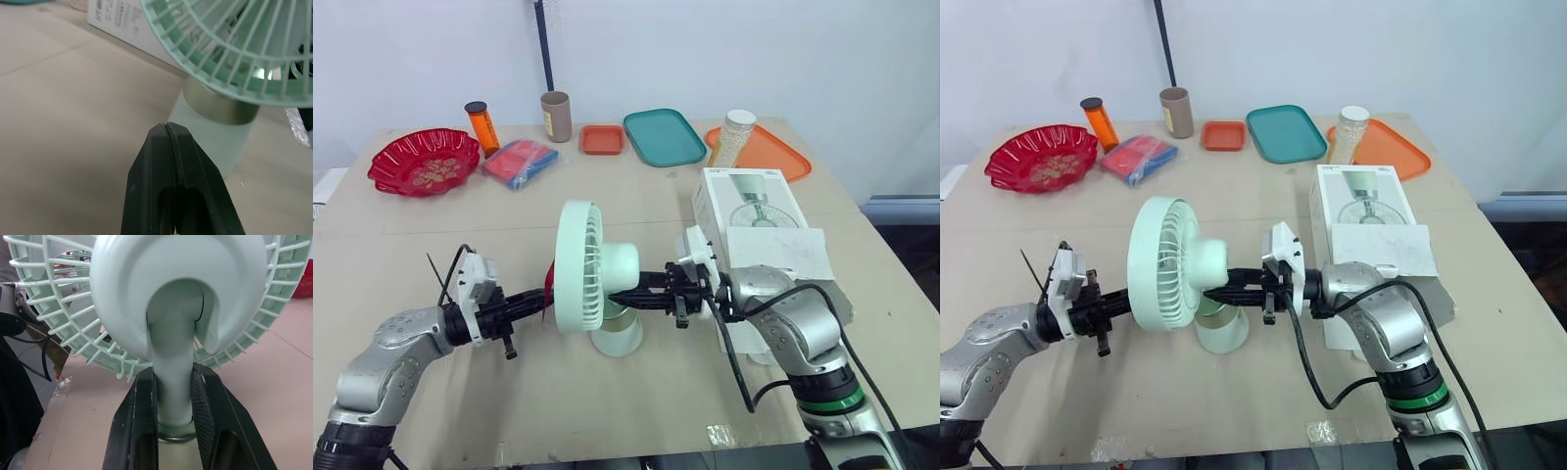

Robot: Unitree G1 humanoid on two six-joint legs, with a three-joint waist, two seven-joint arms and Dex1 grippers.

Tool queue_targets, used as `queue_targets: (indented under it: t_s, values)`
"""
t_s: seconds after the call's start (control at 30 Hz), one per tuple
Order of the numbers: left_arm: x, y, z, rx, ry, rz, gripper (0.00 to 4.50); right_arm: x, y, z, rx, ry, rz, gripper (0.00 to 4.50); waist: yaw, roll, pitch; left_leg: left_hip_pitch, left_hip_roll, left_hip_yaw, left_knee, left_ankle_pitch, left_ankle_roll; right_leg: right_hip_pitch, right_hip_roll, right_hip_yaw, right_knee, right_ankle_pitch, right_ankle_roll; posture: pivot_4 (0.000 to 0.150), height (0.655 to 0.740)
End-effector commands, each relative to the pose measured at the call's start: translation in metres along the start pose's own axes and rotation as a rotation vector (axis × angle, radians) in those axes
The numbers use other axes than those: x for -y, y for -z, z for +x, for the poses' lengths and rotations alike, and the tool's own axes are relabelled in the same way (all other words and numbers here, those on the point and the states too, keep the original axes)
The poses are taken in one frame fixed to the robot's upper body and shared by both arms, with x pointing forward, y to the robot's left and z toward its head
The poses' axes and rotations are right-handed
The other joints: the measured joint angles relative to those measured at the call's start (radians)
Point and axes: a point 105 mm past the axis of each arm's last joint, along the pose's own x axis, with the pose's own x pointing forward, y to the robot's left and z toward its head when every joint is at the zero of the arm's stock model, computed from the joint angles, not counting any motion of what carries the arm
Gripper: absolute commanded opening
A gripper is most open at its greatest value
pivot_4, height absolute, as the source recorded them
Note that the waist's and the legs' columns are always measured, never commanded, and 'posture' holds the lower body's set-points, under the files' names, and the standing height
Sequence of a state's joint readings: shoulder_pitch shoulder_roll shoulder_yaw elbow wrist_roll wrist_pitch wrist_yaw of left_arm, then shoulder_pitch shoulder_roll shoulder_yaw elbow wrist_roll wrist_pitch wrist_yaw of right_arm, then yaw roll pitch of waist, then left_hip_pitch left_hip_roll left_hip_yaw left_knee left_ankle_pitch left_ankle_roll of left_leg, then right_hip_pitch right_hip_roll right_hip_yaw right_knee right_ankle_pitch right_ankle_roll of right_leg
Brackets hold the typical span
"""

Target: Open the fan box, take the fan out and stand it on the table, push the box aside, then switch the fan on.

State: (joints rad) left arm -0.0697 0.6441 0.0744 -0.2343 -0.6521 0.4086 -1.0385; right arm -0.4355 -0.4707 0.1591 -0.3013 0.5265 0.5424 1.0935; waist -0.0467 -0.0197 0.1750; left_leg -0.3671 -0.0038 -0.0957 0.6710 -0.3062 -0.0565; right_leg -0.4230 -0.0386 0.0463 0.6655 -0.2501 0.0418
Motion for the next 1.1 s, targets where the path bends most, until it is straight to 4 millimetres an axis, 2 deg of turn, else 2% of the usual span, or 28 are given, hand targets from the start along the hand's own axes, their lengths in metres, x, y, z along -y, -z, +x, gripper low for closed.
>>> queue_targets:
  t_s: [0.03, 0.3, 0.6, 1.1]
  values:
    - [0.005, 0.005, 0.007, -0.023, 0.050, 0.026, 0.02, -0.010, -0.015, 0.004, 0.034, -0.038, -0.089, 0.44, 0.000, 0.000, 0.000, 0.000, 0.000, 0.000, 0.000, 0.000, 0.000, 0.000, 0.000, 0.000, 0.000, 0.000, 0.000, 0.150, 0.7400]
    - [0.003, 0.018, 0.017, -0.055, 0.056, 0.046, 0.02, -0.012, -0.008, 0.005, 0.014, -0.037, -0.096, 0.44, 0.000, 0.000, 0.000, 0.000, 0.000, 0.000, 0.000, 0.000, 0.000, 0.000, 0.000, 0.000, 0.000, 0.000, 0.000, 0.150, 0.7400]
    - [0.002, 0.019, 0.035, -0.037, 0.097, 0.053, 0.02, -0.012, -0.003, 0.005, -0.005, -0.026, -0.098, 0.44, 0.000, 0.000, -0.001, 0.001, 0.000, 0.000, 0.001, 0.000, 0.000, 0.001, 0.000, 0.000, 0.001, 0.000, 0.000, 0.150, 0.7400]
    - [0.009, 0.018, 0.035, -0.049, 0.146, 0.051, 0.02, -0.012, -0.001, 0.007, -0.010, -0.015, -0.099, 0.44, 0.000, 0.000, -0.001, 0.001, 0.000, 0.000, 0.001, 0.000, 0.000, 0.001, 0.000, 0.000, 0.001, 0.000, 0.000, 0.150, 0.7400]
